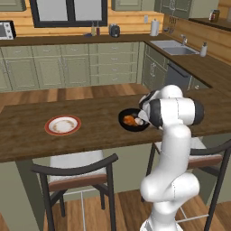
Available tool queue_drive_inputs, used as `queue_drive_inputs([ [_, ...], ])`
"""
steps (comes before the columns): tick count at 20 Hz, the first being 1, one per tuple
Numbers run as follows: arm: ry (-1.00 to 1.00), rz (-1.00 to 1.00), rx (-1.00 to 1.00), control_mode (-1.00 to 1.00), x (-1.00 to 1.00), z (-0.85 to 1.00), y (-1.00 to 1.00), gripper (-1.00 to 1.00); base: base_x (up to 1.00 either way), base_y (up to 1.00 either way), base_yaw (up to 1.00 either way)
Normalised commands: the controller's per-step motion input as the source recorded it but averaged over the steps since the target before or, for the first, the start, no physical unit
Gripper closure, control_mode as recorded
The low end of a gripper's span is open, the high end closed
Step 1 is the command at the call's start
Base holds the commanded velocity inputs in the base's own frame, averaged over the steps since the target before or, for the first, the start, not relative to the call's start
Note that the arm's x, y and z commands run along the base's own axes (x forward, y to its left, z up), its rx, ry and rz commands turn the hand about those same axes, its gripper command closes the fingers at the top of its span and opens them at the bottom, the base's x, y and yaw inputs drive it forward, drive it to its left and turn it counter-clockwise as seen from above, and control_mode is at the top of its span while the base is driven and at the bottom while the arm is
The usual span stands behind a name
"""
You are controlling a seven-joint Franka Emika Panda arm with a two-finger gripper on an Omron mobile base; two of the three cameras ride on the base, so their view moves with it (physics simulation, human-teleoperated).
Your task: Pick the chicken drumstick and garlic from their plates and place them in the bowl. Then put the bowl in the fridge.
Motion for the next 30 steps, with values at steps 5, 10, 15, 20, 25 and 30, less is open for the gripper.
queue_drive_inputs([
  [5, -0.09, -0.07, -0.01, -1.00, -0.20, 0.30, 0.19, 1.00, 0.00, 0.00, 0.00],
  [10, 0.01, -0.03, 0.00, -1.00, -0.78, 0.87, 0.26, 1.00, 0.00, 0.00, 0.00],
  [15, 0.15, 0.00, 0.00, -1.00, -0.89, 0.99, 0.06, 1.00, 0.00, 0.00, 0.00],
  [20, 0.14, 0.04, 0.00, -1.00, -0.79, 0.90, 0.00, 1.00, 0.00, 0.00, 0.00],
  [25, 0.00, 0.03, 0.02, -1.00, -0.86, 0.60, 0.00, 1.00, 0.00, 0.00, 0.00],
  [30, -0.23, 0.00, 0.00, -1.00, -1.00, 0.60, 0.00, 1.00, 0.00, 0.00, 0.00],
])
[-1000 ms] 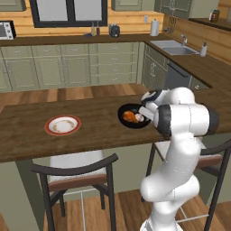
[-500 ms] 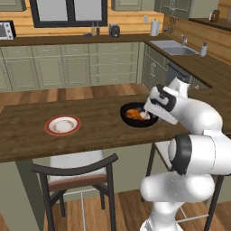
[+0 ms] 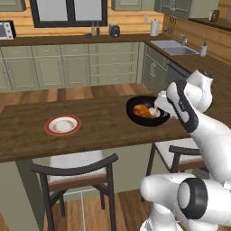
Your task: Pick the chicken drumstick and garlic from their plates and place them in the bowl. Then put the bowl in the fridge.
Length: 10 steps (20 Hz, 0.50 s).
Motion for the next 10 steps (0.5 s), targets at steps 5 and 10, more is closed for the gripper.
queue_drive_inputs([
  [5, -0.20, 0.00, 0.00, -1.00, -0.99, 0.59, 0.00, 1.00, 0.00, 0.00, 0.00],
  [10, -0.18, 0.00, 0.00, -1.00, -1.00, 0.64, 0.00, 1.00, 0.00, 0.00, 0.00],
])
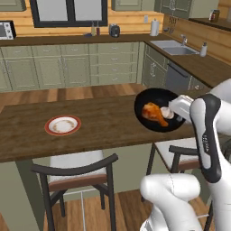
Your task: Pick the chicken drumstick and garlic from their plates and place them in the bowl. Then put the bowl in the fridge.
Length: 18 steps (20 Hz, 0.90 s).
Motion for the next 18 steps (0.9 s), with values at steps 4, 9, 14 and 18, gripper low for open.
queue_drive_inputs([
  [4, -0.18, 0.00, 0.00, -1.00, -1.00, 0.58, 0.00, 1.00, 0.00, 0.00, 0.00],
  [9, 0.00, 0.00, 0.00, 1.00, 0.00, 0.00, 0.00, 1.00, -0.54, 0.55, 0.00],
  [14, 0.00, 0.00, 0.00, 1.00, 0.00, 0.00, 0.00, 1.00, -0.31, 1.00, 0.00],
  [18, 0.00, 0.00, 0.00, 1.00, 0.00, 0.00, 0.00, 1.00, -0.01, 1.00, 0.00],
])
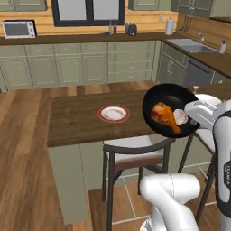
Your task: Pick the chicken drumstick and garlic from their plates and place them in the bowl. Then put the bowl in the fridge.
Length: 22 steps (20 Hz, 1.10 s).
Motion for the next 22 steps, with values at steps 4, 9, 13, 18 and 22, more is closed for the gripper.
queue_drive_inputs([
  [4, 0.00, 0.00, 0.00, 1.00, 0.00, 0.00, 0.00, 1.00, 0.20, 1.00, -0.02],
  [9, 0.00, 0.00, 0.00, 1.00, 0.00, 0.00, 0.00, 1.00, 0.41, 1.00, -0.08],
  [13, 0.00, 0.00, 0.00, 1.00, 0.00, 0.00, 0.00, 1.00, 0.42, 1.00, -0.15],
  [18, 0.00, 0.00, 0.00, 1.00, 0.00, 0.00, 0.00, 1.00, 0.59, 1.00, -0.18],
  [22, 0.00, 0.00, 0.00, 1.00, 0.00, 0.00, 0.00, 1.00, 0.98, 1.00, -0.21],
])
